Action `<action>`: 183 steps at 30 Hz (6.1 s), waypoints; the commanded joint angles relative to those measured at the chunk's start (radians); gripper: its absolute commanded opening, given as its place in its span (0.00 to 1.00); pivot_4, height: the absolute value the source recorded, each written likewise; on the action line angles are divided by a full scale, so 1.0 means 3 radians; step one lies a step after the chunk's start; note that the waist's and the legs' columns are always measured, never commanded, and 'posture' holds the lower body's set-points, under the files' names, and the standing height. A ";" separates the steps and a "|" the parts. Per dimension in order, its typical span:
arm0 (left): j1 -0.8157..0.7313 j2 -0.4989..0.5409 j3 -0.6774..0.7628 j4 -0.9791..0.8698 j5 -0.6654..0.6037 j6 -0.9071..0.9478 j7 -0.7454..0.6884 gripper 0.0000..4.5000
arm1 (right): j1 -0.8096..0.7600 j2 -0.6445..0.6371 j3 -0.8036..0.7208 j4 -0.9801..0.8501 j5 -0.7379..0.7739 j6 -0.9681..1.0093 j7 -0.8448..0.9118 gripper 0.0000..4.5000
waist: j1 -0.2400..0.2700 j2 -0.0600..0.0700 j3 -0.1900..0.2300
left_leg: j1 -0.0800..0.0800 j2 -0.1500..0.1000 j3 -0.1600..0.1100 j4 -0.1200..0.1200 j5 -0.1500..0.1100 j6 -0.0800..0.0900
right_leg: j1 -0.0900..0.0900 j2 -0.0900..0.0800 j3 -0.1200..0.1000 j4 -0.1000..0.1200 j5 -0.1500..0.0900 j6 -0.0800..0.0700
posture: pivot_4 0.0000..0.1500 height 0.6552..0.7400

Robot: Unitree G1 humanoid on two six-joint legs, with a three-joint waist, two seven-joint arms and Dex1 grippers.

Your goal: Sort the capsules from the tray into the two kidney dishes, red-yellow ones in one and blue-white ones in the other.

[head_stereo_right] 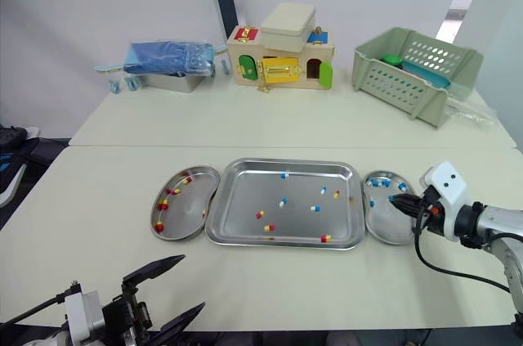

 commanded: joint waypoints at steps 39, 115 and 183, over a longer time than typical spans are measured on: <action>0.0300 0.0654 0.1525 0.0252 -0.0082 0.1222 0.0511 1.00 | 0.1134 -0.0353 -0.0694 0.0465 0.0462 -0.1258 0.1124 0.99 | -0.0007 -0.0008 0.0006 | 0.0034 0.0001 0.0003 -0.0003 -0.0001 0.0001 | 0.0033 -0.0001 0.0001 -0.0006 -0.0001 0.0000 | 1.00 1.00; -0.3883 0.0848 -0.1595 0.0359 0.1244 0.3965 0.0148 1.00 | 0.2195 0.0617 0.0233 -0.1184 0.0321 -0.1689 -0.0113 0.99 | -0.0009 -0.0019 0.0016 | 0.0028 0.0001 -0.0010 0.0008 0.0000 0.0000 | 0.0033 0.0005 -0.0005 0.0003 -0.0002 0.0000 | 1.00 1.00; -0.3636 0.1030 -0.0844 -0.0199 0.1099 0.5304 0.0876 0.02 | 0.1943 0.0404 0.0520 -0.0950 0.0298 -0.1825 0.0088 1.00 | 0.0020 -0.0018 0.0013 | 0.0029 0.0001 -0.0009 0.0008 0.0000 0.0000 | 0.0034 0.0004 -0.0005 0.0001 -0.0002 0.0000 | 1.00 1.00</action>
